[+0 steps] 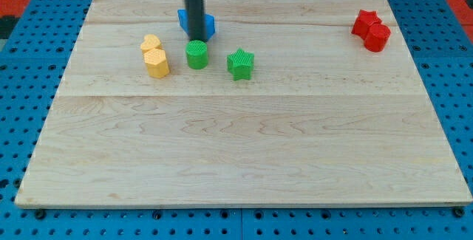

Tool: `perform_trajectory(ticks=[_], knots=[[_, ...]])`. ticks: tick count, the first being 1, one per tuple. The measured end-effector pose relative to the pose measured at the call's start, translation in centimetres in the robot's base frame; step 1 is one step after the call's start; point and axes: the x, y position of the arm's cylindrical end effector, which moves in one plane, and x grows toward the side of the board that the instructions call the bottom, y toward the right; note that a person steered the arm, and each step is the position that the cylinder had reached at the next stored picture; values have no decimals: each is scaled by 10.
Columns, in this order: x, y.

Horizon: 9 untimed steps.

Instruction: Place the blue blocks at the top right side of the board

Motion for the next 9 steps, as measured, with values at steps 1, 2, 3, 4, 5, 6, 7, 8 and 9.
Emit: perform_trajectory(ticks=[1,2,3,4,5,6,7,8,9], knots=[[0,-44],[-11,-61],[-27,-48],[-33,-10],[-33,52],[-33,97],[-21,109],[-14,142],[-41,206]])
